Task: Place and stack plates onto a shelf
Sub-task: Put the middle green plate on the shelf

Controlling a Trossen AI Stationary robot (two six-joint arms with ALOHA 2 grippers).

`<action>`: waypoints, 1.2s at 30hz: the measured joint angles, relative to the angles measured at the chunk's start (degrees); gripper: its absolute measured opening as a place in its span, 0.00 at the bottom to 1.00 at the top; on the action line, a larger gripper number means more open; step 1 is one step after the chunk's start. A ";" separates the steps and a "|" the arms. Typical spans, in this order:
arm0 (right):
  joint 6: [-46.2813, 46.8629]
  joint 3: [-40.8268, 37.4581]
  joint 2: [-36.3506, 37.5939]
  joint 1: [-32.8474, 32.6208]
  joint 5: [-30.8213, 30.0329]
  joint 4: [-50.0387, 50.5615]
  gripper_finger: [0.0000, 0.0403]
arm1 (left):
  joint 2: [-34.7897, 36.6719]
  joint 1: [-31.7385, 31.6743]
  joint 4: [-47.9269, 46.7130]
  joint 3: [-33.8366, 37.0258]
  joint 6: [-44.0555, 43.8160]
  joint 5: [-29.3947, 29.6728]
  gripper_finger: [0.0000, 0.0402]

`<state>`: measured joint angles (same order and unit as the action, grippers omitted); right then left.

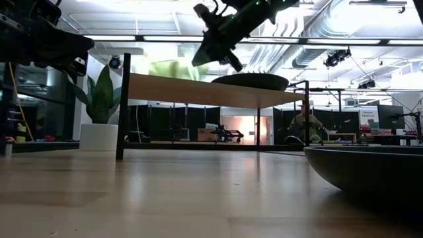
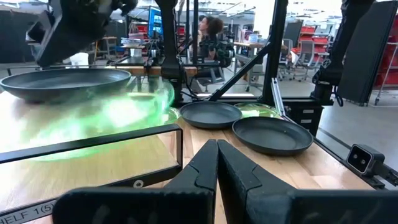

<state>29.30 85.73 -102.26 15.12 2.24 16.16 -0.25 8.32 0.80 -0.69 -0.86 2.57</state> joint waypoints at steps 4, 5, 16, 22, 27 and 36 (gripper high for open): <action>0.02 0.00 -0.86 0.06 -0.57 -3.03 0.00 | 0.00 0.01 -0.02 0.00 0.00 -0.02 0.00; 0.00 0.00 -0.89 0.15 -1.04 -3.20 0.00 | 0.00 0.00 -0.02 0.00 -0.01 -0.02 0.00; -8.24 0.02 -0.05 -0.52 6.59 -4.44 0.00 | 0.00 -0.01 0.00 0.00 0.00 -0.02 0.00; -16.92 0.02 0.64 -5.87 14.13 0.49 0.00 | 0.00 0.01 -0.01 0.00 0.00 -0.02 0.00; -24.11 0.02 0.66 -12.61 14.82 7.56 0.00 | 0.00 0.01 -0.03 0.00 -0.01 -0.02 0.00; -30.46 0.02 0.66 -22.31 4.68 9.41 0.00 | 0.00 0.02 -0.01 0.00 0.00 -0.02 0.00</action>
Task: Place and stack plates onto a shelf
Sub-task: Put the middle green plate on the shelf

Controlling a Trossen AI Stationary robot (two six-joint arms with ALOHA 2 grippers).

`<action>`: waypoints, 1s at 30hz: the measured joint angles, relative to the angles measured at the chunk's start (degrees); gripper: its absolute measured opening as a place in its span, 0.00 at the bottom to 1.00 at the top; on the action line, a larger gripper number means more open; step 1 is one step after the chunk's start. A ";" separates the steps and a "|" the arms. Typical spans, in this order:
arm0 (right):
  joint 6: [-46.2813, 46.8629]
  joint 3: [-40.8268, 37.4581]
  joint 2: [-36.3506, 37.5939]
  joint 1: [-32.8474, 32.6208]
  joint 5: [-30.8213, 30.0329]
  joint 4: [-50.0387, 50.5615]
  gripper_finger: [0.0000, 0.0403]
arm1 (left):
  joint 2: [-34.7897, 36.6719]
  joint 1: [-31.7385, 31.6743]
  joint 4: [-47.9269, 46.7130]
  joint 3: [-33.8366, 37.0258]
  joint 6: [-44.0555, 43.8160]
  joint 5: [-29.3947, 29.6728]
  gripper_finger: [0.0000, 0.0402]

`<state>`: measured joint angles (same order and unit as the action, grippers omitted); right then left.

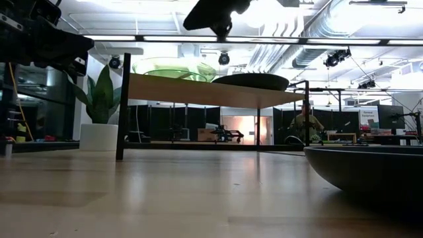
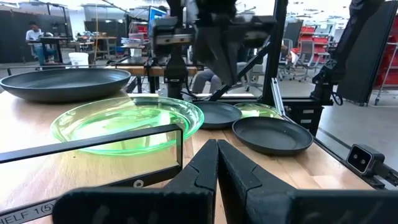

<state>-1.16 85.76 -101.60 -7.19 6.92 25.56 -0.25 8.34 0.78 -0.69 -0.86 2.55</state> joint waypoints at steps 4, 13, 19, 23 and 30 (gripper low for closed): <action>-1.83 0.00 0.00 -1.94 -6.08 0.45 0.00 | 0.00 0.00 -0.01 0.00 0.00 0.00 0.00; -4.55 0.02 -3.93 -2.19 -11.36 1.52 0.00 | 0.00 -0.01 0.01 0.00 0.00 0.02 0.00; -6.39 0.02 -4.94 -2.09 -12.92 -0.33 0.00 | 0.00 -0.02 -0.03 0.00 -0.02 0.00 0.00; -5.70 0.02 -4.94 -1.55 -14.16 -0.15 0.00 | 0.00 0.00 -0.01 0.00 -0.01 0.00 0.00; -5.34 0.02 -4.94 0.29 -14.38 -0.15 0.00 | 0.00 0.00 -0.01 0.00 0.00 0.00 0.00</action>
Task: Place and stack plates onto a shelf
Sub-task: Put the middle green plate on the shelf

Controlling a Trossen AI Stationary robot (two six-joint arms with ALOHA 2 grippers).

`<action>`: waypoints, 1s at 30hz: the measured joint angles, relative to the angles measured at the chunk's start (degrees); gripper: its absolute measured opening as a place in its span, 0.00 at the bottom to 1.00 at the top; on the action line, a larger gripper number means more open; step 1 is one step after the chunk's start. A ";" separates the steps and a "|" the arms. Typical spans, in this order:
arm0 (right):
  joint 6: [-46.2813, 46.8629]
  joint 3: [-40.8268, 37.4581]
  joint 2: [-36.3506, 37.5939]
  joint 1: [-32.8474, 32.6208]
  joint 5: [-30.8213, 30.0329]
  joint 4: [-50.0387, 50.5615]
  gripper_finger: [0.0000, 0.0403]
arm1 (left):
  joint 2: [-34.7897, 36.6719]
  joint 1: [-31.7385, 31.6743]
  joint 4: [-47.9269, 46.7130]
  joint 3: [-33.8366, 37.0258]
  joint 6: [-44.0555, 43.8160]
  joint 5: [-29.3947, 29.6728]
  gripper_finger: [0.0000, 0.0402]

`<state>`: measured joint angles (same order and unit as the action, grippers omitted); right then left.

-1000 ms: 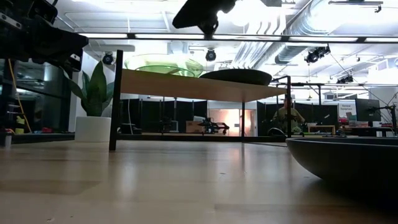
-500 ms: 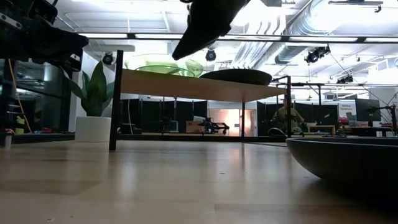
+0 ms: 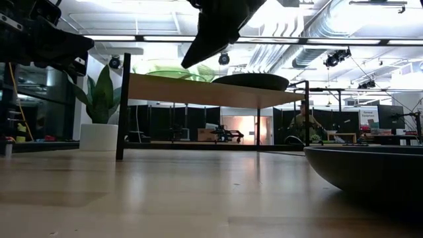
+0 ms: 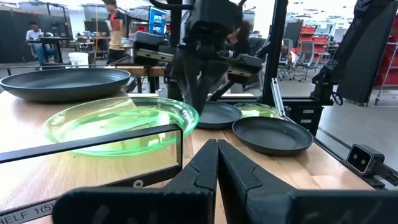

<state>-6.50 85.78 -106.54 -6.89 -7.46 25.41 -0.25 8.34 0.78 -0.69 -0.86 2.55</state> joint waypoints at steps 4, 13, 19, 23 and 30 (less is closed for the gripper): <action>-0.06 0.00 0.00 1.34 0.00 0.00 0.00 | 0.00 0.00 0.00 0.00 -0.02 0.00 0.00; -1.50 0.00 0.00 3.92 -0.52 -2.86 0.00 | 0.00 0.00 0.00 0.00 -0.01 0.00 0.00; -1.51 0.00 0.00 5.00 -0.59 -3.23 0.00 | 0.00 0.00 0.00 0.00 0.00 0.00 0.00; -1.57 0.00 0.00 5.16 -0.58 -3.51 0.00 | 0.00 0.00 0.00 0.00 0.00 0.00 0.00; -4.02 0.00 0.00 5.16 -0.57 -3.78 0.00 | 0.00 -0.01 0.00 0.00 -0.01 0.00 0.00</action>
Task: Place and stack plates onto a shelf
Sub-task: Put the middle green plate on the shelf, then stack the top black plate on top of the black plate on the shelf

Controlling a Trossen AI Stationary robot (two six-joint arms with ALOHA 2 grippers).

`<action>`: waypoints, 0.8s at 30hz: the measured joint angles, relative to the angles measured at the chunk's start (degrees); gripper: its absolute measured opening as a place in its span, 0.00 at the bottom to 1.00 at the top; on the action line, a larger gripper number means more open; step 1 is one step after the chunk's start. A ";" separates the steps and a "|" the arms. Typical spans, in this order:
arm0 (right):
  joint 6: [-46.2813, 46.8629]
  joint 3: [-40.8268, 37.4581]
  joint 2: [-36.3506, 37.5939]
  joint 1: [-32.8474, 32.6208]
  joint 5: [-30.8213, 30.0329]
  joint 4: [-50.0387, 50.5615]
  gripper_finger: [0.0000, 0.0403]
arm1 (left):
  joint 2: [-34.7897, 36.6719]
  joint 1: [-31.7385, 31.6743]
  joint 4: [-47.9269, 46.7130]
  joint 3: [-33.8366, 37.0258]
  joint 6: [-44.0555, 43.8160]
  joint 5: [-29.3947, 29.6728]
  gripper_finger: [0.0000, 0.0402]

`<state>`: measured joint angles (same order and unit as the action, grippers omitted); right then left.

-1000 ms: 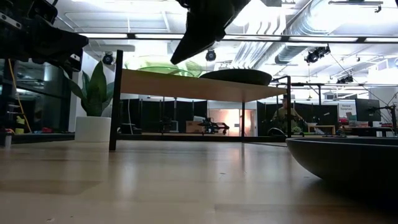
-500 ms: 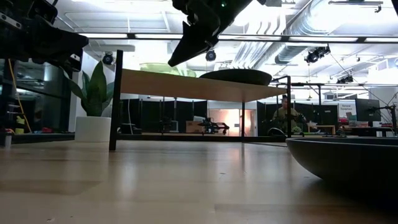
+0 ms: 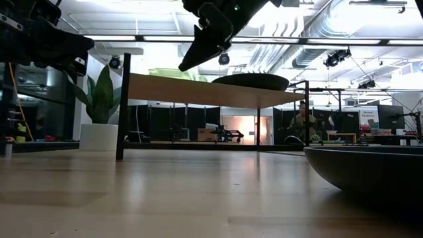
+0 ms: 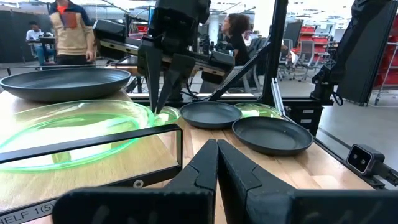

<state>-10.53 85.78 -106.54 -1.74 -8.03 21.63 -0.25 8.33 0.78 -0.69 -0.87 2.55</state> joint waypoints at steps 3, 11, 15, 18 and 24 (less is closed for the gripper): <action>0.06 0.00 0.00 -0.02 0.00 0.00 0.00 | 0.00 0.01 0.00 0.00 0.01 0.00 0.00; 0.06 0.00 1.29 -0.07 0.00 2.18 0.00 | 0.00 0.01 0.00 0.00 -0.01 0.00 0.00; 1.15 0.00 2.97 -0.07 0.08 4.34 0.00 | 0.00 0.00 0.01 0.00 0.00 0.00 0.00; 1.50 0.00 3.77 -0.07 0.98 6.08 0.00 | 0.00 0.01 0.00 0.00 0.01 0.00 0.00; 2.47 0.00 5.03 0.25 1.14 11.72 0.00 | -0.07 0.00 0.02 0.00 0.01 0.00 0.00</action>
<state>-8.06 85.78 -101.51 -1.49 -6.90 33.35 -0.32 8.33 0.80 -0.69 -0.86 2.55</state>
